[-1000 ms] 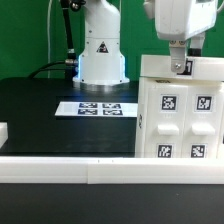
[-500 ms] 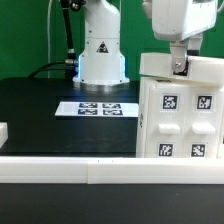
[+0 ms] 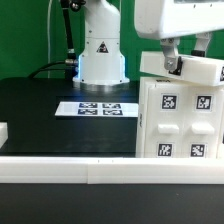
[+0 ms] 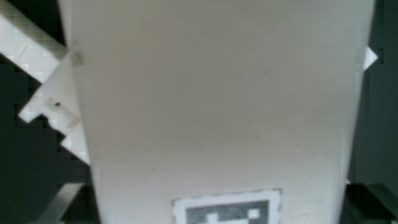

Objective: Assemble cabinet

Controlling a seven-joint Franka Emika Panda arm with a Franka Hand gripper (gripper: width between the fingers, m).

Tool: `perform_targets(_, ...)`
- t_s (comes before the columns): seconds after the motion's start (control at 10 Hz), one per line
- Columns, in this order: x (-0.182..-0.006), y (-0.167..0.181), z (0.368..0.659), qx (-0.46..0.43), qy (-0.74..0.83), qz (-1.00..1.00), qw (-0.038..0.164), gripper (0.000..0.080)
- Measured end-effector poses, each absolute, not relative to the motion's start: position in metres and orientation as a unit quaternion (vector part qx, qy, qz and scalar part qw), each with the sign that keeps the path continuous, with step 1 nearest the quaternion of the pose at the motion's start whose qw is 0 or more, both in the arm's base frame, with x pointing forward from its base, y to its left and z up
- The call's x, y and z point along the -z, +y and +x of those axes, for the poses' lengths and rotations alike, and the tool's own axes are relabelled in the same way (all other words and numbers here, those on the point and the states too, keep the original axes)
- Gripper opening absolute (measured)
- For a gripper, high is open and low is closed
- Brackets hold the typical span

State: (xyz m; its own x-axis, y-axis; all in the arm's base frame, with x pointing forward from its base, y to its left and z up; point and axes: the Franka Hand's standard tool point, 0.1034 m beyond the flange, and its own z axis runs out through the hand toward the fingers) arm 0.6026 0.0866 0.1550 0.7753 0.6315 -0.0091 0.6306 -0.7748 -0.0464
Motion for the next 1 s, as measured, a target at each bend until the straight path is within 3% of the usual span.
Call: perform_targets(1.0, -0.1543, 0.0882, 0.6065, 0.012, 0.036, -0.999, 0.026, 0.0557)
